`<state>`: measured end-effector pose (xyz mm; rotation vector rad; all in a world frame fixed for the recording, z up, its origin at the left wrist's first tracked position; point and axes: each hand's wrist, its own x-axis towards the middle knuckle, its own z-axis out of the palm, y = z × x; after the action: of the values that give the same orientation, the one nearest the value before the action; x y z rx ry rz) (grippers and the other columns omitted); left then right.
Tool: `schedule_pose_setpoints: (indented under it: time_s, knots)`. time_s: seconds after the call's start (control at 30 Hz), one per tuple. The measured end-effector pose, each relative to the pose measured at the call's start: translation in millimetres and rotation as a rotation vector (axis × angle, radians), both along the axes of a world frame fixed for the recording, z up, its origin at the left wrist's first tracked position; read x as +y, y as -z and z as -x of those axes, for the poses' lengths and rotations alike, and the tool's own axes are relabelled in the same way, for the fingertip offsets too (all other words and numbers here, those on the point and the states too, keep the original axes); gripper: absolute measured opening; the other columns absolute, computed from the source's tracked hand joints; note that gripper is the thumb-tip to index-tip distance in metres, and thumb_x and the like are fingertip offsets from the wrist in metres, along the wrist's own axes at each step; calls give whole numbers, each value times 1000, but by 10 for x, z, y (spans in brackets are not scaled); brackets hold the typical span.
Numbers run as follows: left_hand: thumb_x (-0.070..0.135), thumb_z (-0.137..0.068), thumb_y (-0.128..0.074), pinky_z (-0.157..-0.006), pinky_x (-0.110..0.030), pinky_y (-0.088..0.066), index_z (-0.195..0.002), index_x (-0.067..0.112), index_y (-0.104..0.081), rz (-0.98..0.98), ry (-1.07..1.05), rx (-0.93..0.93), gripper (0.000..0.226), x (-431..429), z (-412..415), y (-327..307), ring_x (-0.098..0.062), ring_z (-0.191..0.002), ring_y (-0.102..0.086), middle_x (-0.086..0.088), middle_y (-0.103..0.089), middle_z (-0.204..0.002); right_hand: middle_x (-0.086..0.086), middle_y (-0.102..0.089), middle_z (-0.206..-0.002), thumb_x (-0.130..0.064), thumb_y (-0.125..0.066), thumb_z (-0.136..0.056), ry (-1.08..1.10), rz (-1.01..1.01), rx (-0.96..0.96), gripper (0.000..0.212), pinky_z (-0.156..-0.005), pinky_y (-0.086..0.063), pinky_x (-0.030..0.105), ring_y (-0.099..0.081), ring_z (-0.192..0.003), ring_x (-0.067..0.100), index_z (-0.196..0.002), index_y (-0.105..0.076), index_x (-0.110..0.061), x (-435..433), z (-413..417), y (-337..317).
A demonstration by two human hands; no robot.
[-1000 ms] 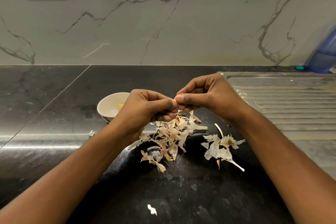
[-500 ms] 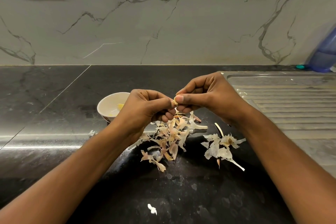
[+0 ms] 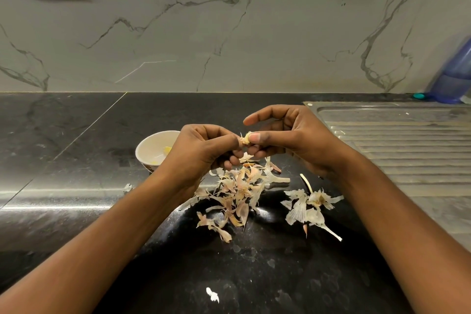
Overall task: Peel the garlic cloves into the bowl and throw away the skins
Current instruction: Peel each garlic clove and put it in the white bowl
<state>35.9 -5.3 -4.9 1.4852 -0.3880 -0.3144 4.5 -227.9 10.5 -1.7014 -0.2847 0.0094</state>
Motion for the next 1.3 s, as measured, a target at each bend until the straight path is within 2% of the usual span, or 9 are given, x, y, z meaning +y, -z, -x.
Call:
schedule_pose_setpoints:
  time_s: [0.23, 0.47, 0.57, 0.73, 0.9, 1.03, 1.17, 1.3]
  knots:
    - [-2, -96, -66, -61, -26, -57, -90, -3, -75, -5, -12, -12, 11, 14, -7, 1, -22, -66, -65, -17, -73, -80, 18, -81, -99, -12, -80, -85, 26, -43, -19, 28, -77, -66, 32, -79, -85, 28, -111, -72, -5, -53, -4, -36]
    - [-1, -93, -72, -65, -27, -62, -95, -3, -77, -104, -36, -165, 6, 22, 0, 31, -24, -69, -72, -21, -77, -85, 22, -79, -102, -4, -77, -93, 6, 34, -24, 14, -87, -65, 47, -77, -94, 40, -107, -72, -4, -81, -28, -2]
    - [-4, -93, -70, -65, -28, -63, -96, -3, -78, -102, -27, -158, 8, 18, -2, 26, -26, -70, -72, -22, -77, -87, 20, -80, -102, -4, -79, -92, 25, 65, -30, 16, -85, -65, 44, -79, -95, 38, -106, -73, -4, -76, -20, -6]
    - [4, -101, -60, -66, -31, -61, -94, -5, -78, -73, -9, -140, 21, 7, -13, 34, -31, -74, -71, -25, -76, -90, 18, -81, -104, 0, -79, -90, 19, 81, -42, 17, -87, -66, 42, -79, -99, 38, -105, -73, -3, -71, -15, -3]
    - [-8, -94, -66, -68, -30, -64, -98, 2, -79, -158, -51, -272, 17, 5, -23, 85, -27, -73, -75, -16, -79, -86, 18, -80, -105, 4, -80, -88, 17, 92, -64, 17, -87, -66, 39, -78, -100, 38, -102, -74, -3, -83, -6, -4]
    - [-14, -95, -59, -71, -37, -66, -103, 1, -78, -146, -53, -312, 25, 18, -36, 102, -35, -80, -76, -16, -79, -91, 17, -81, -105, 3, -80, -87, 19, 94, -74, 16, -84, -65, 34, -79, -99, 36, -100, -75, -5, -85, 0, -2]
    - [-9, -98, -53, -73, -43, -65, -97, -3, -78, -103, -46, -304, 26, 5, -15, 79, -46, -87, -73, -20, -78, -91, 17, -80, -107, -3, -82, -86, 7, 83, -75, 16, -89, -65, 41, -77, -102, 41, -100, -75, -7, -95, -6, 5]
    - [1, -103, -50, -73, -43, -62, -96, -7, -77, -73, -30, -281, 29, 4, -21, 72, -48, -87, -72, -22, -78, -92, 19, -80, -106, -1, -81, -87, -7, 72, -66, 21, -86, -65, 38, -78, -99, 37, -105, -74, -6, -103, -14, -6]
